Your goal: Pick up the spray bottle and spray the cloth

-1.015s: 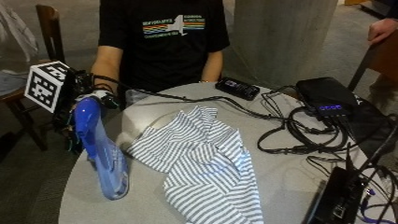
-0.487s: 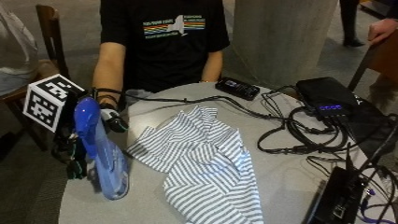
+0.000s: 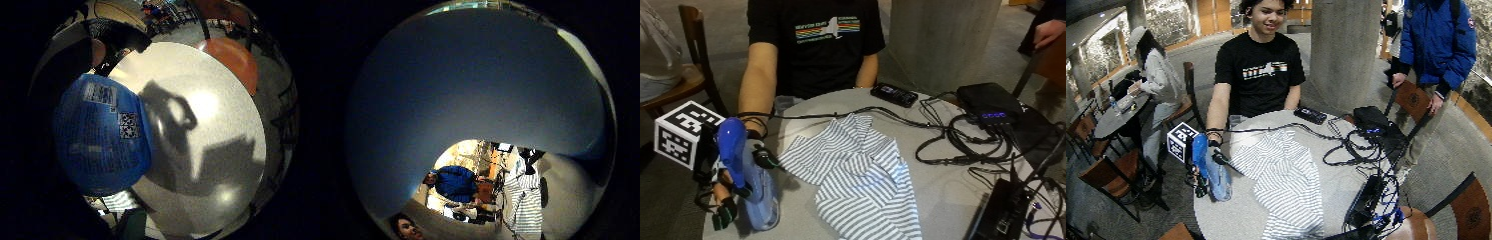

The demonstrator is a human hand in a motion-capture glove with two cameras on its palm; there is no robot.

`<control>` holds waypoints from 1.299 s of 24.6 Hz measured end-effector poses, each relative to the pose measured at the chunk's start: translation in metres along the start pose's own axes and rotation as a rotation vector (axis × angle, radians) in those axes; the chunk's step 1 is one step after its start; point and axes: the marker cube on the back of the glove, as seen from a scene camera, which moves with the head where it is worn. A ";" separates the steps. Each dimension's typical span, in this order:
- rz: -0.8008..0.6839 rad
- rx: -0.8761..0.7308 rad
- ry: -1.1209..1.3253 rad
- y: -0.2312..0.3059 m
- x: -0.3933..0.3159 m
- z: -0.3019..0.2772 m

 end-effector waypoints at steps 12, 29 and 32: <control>-0.060 -0.025 -0.062 -0.010 -0.014 0.005; -0.239 -0.433 0.041 0.068 -0.128 -0.017; -0.229 -0.567 0.116 0.080 -0.135 -0.011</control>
